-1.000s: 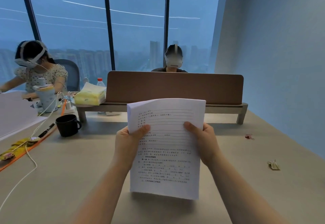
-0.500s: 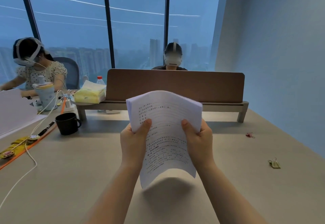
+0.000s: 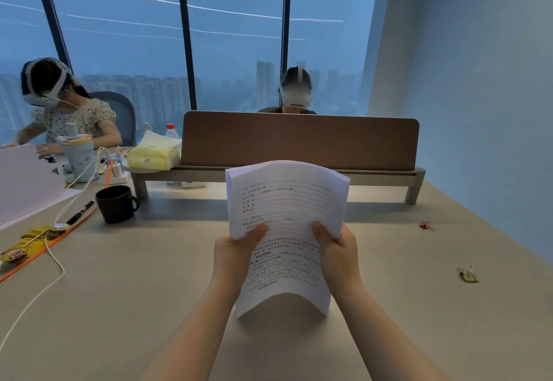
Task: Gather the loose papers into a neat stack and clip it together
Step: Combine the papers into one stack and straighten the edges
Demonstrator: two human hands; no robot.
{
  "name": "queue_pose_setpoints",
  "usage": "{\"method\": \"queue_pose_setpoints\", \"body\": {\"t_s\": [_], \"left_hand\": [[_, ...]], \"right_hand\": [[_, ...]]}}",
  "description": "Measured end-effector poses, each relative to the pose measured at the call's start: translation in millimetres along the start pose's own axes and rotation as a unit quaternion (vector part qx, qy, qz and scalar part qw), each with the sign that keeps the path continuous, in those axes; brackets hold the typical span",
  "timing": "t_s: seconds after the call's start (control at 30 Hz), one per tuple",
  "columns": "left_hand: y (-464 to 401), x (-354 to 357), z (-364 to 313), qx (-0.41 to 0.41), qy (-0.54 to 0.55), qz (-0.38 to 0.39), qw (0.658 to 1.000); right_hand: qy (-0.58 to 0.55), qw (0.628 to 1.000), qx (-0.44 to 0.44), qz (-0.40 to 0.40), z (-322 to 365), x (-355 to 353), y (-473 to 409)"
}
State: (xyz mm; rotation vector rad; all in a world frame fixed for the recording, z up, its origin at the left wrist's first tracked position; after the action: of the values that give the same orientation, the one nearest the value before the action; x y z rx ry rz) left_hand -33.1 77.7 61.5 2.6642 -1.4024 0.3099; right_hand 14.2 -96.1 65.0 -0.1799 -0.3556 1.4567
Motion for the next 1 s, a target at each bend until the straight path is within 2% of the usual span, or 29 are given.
{"method": "queue_pose_setpoints", "body": {"t_s": [0.3,0.4,0.53,0.67,0.83,1.0], "left_hand": [[-3,-2,-4,-0.003,0.008,0.039,0.999],[-6,0,-14,0.026,-0.004,0.053,0.998],[-12,4,-34,0.045,-0.030,0.081,0.995],[-20,6,-39,-0.026,-0.053,0.118,0.991],[-22,6,-19,-0.089,-0.080,0.158,0.980],[-27,3,13,-0.101,-0.079,0.129,0.983]], "right_hand": [[0.049,0.998,0.026,0.005,-4,-6,0],[0.079,0.997,0.012,-0.002,4,-11,-7],[0.043,0.998,0.033,0.019,23,-17,-21],[-0.002,0.990,0.117,0.082,34,-26,-32],[0.007,0.976,0.188,0.105,19,-38,-32],[0.024,0.968,0.226,0.104,-6,-48,-27]]}}
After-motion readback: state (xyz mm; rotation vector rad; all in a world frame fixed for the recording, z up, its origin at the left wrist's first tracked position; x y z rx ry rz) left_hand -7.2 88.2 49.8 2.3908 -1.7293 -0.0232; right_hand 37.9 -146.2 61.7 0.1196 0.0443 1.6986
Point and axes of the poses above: each hand's wrist, its own y-axis away from the middle knuckle, its own x-axis out of the palm, z = x × y, the point moved 2 cm from there along -y, towards the middle knuckle, and after that the axes turned 7 degrees about -z, right-handed, at the moved point
